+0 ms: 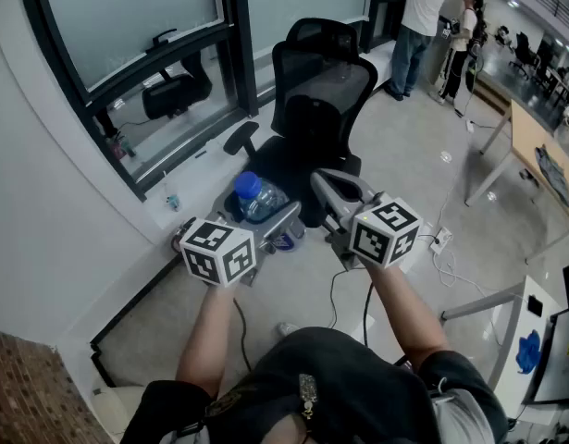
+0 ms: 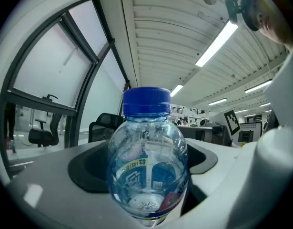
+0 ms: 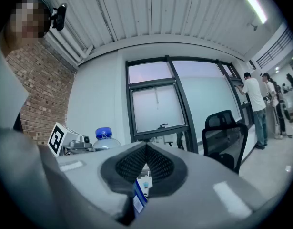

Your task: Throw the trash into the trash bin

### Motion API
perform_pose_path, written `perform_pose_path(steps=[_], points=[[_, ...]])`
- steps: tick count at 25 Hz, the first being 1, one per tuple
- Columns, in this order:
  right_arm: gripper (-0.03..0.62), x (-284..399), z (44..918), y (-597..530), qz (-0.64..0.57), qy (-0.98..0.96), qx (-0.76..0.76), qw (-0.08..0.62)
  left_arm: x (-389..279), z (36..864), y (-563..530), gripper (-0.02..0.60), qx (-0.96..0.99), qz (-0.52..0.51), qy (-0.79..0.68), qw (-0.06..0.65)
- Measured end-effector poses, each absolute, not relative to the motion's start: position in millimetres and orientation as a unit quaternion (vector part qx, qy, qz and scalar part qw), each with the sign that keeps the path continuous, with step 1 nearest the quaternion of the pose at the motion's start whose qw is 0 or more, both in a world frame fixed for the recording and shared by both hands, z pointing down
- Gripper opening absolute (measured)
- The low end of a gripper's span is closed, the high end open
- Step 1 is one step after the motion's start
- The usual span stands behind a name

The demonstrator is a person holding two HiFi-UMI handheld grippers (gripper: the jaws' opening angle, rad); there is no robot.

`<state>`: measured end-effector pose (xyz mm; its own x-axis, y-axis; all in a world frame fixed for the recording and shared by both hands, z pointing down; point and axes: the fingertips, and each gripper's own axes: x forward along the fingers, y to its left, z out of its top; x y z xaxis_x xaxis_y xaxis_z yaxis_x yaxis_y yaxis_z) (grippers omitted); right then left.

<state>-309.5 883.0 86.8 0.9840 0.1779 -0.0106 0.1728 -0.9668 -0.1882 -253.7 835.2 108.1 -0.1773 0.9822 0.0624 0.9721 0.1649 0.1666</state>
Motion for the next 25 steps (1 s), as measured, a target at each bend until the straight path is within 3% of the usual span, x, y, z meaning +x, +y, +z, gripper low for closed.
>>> perform_pose_path(steps=[15,25], points=[[0.003,-311,91,881,0.002,-0.089,-0.991,0.098,-254,112,827,0.462,0.647,0.088,0.757,0.026],[0.003,-277,98,863,-0.008,-0.017,-0.994,0.111,-225,123,797,0.462,0.7,0.097,0.707,0.025]])
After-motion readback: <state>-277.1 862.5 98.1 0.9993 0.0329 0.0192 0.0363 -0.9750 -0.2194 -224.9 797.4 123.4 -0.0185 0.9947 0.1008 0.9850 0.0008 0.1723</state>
